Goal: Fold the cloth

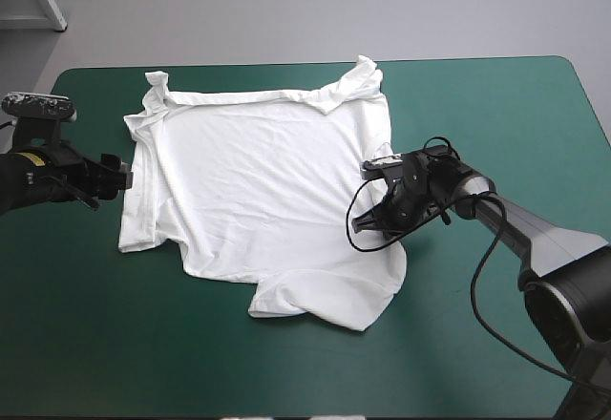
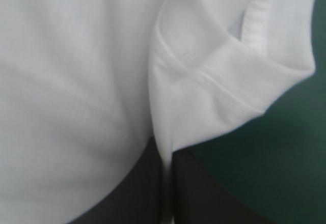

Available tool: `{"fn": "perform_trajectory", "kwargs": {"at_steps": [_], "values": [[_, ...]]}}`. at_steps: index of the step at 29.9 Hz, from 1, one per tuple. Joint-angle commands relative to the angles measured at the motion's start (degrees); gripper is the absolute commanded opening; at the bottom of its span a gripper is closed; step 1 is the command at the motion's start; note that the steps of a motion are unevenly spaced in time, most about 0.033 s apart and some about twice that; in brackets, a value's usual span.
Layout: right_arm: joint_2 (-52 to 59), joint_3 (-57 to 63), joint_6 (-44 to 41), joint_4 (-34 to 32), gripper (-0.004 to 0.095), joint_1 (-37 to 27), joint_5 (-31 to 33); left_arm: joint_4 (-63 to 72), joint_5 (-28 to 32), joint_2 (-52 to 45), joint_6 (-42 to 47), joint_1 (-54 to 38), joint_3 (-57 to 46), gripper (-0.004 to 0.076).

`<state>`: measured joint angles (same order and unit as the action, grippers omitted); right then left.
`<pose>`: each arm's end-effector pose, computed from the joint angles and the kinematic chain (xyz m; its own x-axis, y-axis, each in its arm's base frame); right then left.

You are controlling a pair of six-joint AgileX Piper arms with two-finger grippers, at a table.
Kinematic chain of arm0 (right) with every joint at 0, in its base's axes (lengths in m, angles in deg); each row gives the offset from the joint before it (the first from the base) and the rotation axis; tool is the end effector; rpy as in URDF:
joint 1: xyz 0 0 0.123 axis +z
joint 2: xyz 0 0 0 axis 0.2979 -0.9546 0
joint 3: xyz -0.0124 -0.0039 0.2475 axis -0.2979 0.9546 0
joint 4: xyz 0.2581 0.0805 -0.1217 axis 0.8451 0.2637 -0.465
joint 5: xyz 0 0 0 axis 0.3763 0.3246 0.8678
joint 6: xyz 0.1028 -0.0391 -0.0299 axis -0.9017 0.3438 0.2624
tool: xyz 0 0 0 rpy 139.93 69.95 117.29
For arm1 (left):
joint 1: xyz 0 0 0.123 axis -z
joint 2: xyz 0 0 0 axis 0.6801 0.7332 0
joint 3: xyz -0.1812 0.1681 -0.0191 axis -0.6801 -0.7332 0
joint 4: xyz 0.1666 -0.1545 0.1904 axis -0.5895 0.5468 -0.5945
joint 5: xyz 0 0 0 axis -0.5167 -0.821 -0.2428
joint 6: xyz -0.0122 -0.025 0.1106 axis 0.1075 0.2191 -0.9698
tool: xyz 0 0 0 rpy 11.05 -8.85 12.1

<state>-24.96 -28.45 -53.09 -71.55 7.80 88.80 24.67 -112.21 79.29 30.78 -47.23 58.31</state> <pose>0.3563 0.1791 0.1381 -0.9214 -0.3046 -0.2412 -0.3400 0.9325 0.1214 0.2947 0.0102 0.3774 -0.7023 0.1327 -0.6994 0.1332 0.9896 0.0540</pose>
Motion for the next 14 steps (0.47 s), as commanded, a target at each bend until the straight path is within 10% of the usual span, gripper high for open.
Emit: {"fn": "perform_trajectory", "kwargs": {"at_steps": [1, 14], "values": [[4.77, -0.5, -4.56, -8.36, -0.0018, -0.11, 4.62, 1.51, 3.05, -0.48, 0.51, 0.37, 1.9, 0.0574], [8.13, -0.5, -7.27, -20.82, -0.0018, -13.71, 9.23, 3.65, 0.51, 1.73, -1.8, 0.37, 1.9, 0.0574]]}}
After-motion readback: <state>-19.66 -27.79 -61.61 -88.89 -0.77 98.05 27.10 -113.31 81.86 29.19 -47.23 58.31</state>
